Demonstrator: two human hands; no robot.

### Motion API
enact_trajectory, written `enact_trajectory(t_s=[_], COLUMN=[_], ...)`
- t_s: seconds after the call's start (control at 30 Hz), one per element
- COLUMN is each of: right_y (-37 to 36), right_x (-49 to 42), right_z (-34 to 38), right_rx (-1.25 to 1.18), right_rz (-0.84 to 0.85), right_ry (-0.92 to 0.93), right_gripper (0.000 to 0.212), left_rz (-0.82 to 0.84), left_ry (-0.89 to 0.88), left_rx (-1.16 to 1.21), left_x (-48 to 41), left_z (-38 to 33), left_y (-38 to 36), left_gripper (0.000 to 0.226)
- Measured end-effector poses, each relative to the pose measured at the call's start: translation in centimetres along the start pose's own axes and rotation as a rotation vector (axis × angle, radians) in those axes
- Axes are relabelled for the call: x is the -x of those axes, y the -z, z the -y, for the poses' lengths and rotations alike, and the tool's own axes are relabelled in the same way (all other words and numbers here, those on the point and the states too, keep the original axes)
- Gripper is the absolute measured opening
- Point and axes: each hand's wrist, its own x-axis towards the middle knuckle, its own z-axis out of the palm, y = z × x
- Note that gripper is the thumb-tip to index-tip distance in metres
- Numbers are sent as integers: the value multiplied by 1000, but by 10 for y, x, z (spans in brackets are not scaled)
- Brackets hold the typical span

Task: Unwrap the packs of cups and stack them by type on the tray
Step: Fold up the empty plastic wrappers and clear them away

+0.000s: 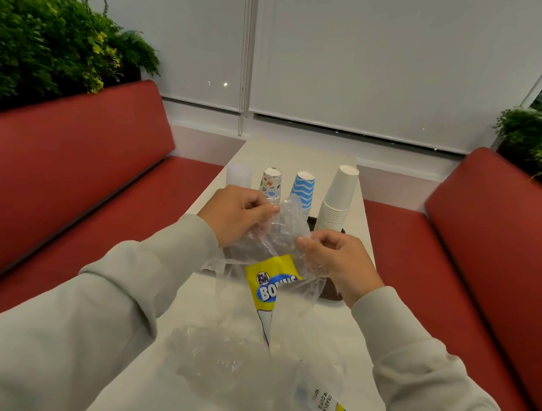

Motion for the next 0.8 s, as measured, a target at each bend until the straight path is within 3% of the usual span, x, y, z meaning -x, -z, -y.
enact_trajectory(t_s=[0.2, 0.37, 0.47, 0.6, 0.67, 0.8], right_y=[-1, -5, -3, 8, 14, 18], right_x=[-2, -4, -6, -5, -5, -6], right_z=[1, 6, 10, 7, 3, -5], right_rx=[-143, -47, 18, 235, 292, 116], right_rz=[-80, -43, 57, 199, 161, 63], right_ry=[19, 46, 11, -74, -70, -106], right_gripper=[15, 18, 20, 25, 21, 8], left_rz=[-135, -44, -106, -144, -169, -253], left_ry=[-5, 53, 14, 15, 35, 38], left_rx=[-90, 137, 220, 388, 435, 276], left_x=[1, 0, -1, -5, -7, -5], left_z=[4, 1, 0, -5, -7, 5], left_y=[2, 5, 8, 24, 32, 40], left_gripper=[27, 19, 4, 9, 8, 10])
